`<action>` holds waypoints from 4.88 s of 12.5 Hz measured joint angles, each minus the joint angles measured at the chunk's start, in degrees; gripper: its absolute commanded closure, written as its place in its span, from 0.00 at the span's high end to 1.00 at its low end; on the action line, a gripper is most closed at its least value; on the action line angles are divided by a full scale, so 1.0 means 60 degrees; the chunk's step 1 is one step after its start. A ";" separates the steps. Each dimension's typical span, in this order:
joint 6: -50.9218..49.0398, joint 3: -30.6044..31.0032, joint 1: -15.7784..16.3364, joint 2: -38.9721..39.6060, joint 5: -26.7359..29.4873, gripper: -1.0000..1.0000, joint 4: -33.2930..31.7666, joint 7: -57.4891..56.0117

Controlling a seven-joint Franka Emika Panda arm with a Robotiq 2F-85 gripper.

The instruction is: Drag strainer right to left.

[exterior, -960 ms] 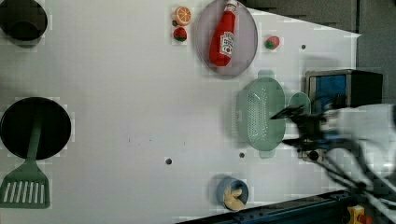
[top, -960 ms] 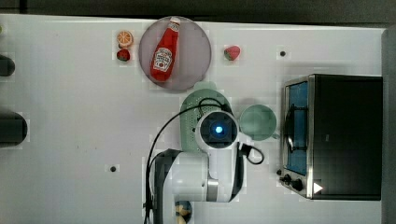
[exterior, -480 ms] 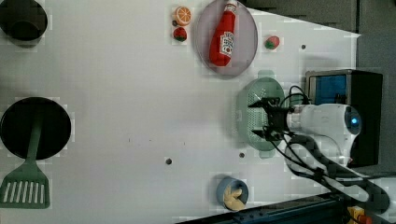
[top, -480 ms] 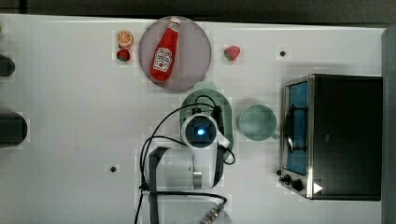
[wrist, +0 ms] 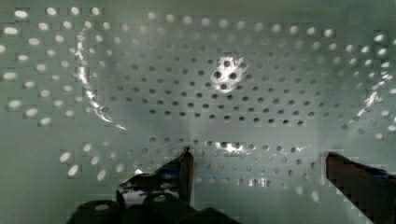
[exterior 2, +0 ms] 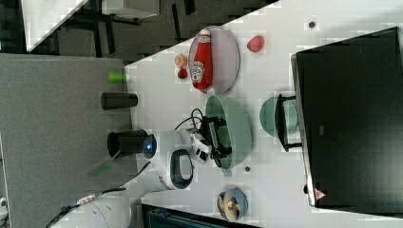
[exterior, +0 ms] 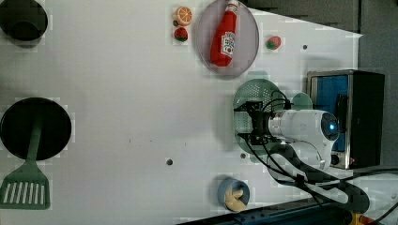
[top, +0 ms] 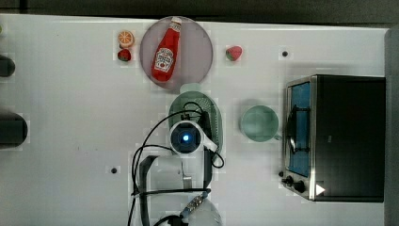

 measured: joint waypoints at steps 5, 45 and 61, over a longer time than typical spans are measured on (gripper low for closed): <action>0.0131 -0.0343 0.0308 0.0023 -0.0020 1.00 0.0149 0.0107; -0.2667 0.0671 0.4867 0.1520 0.1983 1.00 0.4308 0.4653; -0.5441 -0.0219 0.6154 0.1753 0.1806 1.00 0.5493 0.4057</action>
